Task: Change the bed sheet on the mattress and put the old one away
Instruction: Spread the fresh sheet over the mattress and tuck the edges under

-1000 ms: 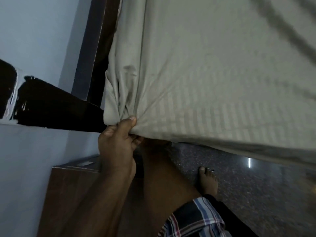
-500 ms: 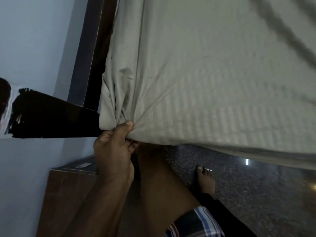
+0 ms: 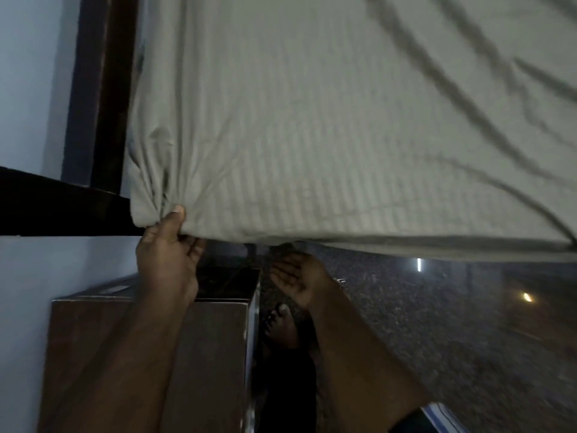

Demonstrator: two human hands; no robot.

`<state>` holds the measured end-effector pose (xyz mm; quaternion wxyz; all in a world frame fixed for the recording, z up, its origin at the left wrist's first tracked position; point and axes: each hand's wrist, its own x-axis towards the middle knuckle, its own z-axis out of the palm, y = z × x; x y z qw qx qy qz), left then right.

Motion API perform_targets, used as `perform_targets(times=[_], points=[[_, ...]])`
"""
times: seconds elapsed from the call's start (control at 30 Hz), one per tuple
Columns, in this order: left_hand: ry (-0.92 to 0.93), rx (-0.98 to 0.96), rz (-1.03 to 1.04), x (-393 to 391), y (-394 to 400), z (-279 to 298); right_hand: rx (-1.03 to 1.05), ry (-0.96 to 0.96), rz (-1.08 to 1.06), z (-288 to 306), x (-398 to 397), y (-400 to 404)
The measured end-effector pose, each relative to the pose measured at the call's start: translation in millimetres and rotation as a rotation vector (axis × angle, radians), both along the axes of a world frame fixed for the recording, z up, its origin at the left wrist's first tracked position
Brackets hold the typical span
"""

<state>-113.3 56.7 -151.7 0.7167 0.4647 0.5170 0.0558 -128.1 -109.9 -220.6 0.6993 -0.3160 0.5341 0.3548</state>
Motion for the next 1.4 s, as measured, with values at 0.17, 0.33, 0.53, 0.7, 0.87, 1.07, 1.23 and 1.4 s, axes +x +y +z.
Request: perform_targets(times=[0.17, 0.33, 0.53, 0.7, 0.87, 1.07, 1.23, 1.4], points=[[0.102, -0.018, -0.108, -21, -90, 11, -0.153, 0.006, -0.289, -7, -35, -104], [0.202, -0.159, -0.547, -21, -217, 13, -0.216, -0.021, -0.416, -2, -41, -166], [0.047, 0.260, -1.006, -16, -317, 11, -0.209, -0.116, -0.488, 23, -47, -259], [-0.407, 1.083, -1.464, -6, -432, 31, -0.775, -0.394, -0.149, 62, -40, -381], [-0.464, 1.415, -1.643, 13, -578, 65, -1.542, -0.503, 0.586, 129, -35, -525], [-0.470, 1.421, -1.809, 32, -736, 93, -1.466, -0.471, 0.665, 170, -26, -681], [-0.508, 1.367, -1.878, 47, -852, 107, -1.448, -0.423, 0.475, 185, -26, -794], [-0.593, 1.344, -1.880, 86, -978, 121, -1.416, -0.388, 0.296, 204, -4, -919]])
